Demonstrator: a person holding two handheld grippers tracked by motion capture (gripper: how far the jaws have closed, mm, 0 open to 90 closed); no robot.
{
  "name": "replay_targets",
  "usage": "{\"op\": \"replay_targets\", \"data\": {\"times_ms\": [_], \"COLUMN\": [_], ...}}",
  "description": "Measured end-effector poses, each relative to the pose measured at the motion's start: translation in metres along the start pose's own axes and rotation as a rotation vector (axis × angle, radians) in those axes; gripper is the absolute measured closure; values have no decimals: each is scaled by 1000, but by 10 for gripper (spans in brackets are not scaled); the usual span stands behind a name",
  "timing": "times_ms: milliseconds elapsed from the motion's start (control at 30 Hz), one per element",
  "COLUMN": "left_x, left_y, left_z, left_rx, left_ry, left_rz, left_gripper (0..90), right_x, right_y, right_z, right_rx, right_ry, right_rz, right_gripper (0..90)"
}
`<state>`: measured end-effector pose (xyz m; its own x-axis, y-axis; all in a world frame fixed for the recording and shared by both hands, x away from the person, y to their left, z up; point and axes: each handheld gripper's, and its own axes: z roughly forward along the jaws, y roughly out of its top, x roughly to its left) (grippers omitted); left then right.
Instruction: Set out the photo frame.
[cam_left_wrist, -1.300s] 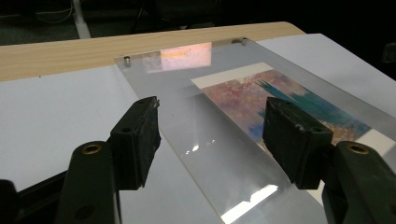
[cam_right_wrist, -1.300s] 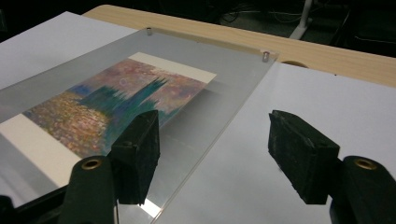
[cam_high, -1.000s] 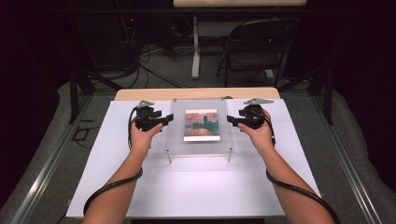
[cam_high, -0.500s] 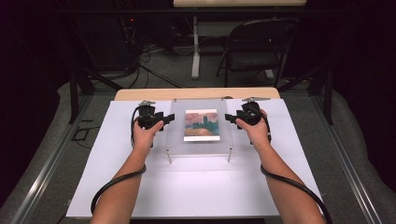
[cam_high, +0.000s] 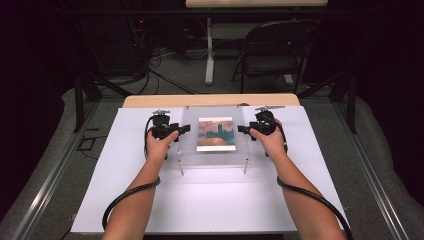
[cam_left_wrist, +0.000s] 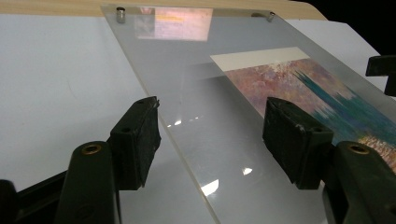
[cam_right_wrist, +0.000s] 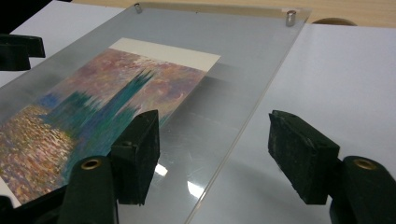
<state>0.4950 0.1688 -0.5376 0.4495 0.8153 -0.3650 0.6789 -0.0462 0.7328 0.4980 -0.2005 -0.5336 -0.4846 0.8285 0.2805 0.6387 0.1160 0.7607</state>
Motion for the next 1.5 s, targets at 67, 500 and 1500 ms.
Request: {"op": "replay_targets", "data": {"times_ms": [67, 500, 1500], "left_x": [0, 1, 3], "left_y": [-1, -4, -9], "left_z": [2, 5, 11], "left_rx": [5, 45, 74], "left_ry": [-9, -30, -81], "left_rz": [-8, -38, -114], "left_gripper": [361, 348, 279], "right_x": [1, 3, -2], "right_y": [-1, -3, -7], "right_z": [2, 8, 13], "right_rx": [10, 34, 52], "right_ry": [6, 43, 101], "right_rz": [4, 25, 130], "right_gripper": [336, 336, 286]}}
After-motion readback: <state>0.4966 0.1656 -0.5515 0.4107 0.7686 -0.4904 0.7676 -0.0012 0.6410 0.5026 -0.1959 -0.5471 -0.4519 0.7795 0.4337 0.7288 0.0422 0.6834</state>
